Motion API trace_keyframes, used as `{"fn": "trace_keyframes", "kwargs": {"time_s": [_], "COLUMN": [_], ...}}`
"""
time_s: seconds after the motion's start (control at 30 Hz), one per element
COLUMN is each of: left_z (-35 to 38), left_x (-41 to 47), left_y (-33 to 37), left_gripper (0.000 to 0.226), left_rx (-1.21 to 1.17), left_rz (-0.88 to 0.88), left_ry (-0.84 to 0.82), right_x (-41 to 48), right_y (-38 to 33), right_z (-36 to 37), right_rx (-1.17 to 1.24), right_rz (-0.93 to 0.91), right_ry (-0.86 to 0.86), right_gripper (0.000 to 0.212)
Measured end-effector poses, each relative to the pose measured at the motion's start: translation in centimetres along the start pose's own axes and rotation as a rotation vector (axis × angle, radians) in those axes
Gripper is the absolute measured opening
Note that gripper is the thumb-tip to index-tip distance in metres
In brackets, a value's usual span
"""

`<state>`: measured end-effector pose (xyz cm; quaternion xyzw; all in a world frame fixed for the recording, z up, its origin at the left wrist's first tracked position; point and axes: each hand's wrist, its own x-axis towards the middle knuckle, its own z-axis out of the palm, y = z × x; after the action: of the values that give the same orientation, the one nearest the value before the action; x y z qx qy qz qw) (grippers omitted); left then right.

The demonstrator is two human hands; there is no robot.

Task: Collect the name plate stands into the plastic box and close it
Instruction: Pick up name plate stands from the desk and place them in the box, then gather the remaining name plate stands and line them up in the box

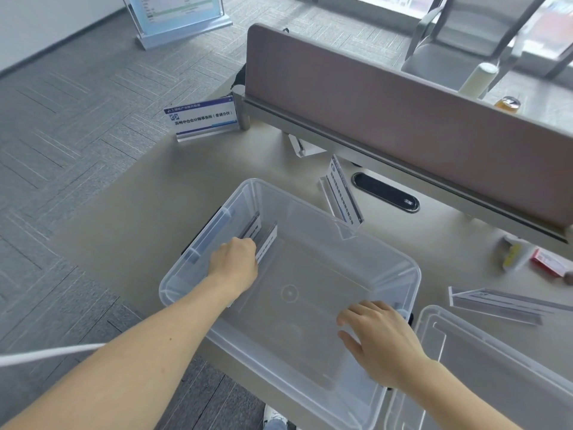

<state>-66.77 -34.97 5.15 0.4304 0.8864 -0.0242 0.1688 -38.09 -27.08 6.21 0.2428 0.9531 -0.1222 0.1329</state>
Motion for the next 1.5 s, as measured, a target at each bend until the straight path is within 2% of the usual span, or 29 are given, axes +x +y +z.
{"fn": "trace_keyframes", "kwargs": {"time_s": [0.27, 0.4, 0.53, 0.67, 0.9, 1.13, 1.3, 1.5], "left_z": [0.1, -1.6, -5.8, -12.9, -25.0, -31.3, -31.7, -27.4], "left_x": [0.1, -0.6, -1.5, -1.6, -4.2, -12.5, -20.2, -28.2], "left_y": [-0.2, 0.3, 1.3, 4.1, 17.4, 31.3, 40.1, 49.6], "left_gripper": [0.015, 0.038, 0.043, 0.048, 0.063, 0.068, 0.070, 0.068], "left_rx": [-0.006, 0.099, 0.117, 0.034, 0.098, 0.243, 0.289, 0.323], "left_rz": [0.009, 0.029, 0.118, 0.235, 0.533, 0.729, 0.777, 0.821], "left_ry": [-0.015, -0.029, 0.073, 0.097, 0.167, 0.244, 0.248, 0.212], "right_x": [0.0, 0.0, -0.6, -2.9, -12.9, -29.4, -42.1, -53.4], "right_y": [-0.2, -0.3, -0.7, -0.2, 6.2, 14.2, 18.5, 23.2], "right_z": [-0.5, -1.3, -3.9, -10.1, -22.4, -28.3, -28.8, -27.1], "right_rx": [-0.015, -0.010, 0.068, 0.113, 0.102, 0.083, -0.002, -0.005], "right_rz": [0.012, -0.002, 0.025, 0.101, 0.334, 0.592, 0.707, 0.783], "right_ry": [-0.029, -0.091, -0.176, -0.072, 0.164, 0.348, 0.342, 0.309], "right_gripper": [0.021, 0.026, 0.036, 0.044, 0.048, 0.041, 0.046, 0.051]}}
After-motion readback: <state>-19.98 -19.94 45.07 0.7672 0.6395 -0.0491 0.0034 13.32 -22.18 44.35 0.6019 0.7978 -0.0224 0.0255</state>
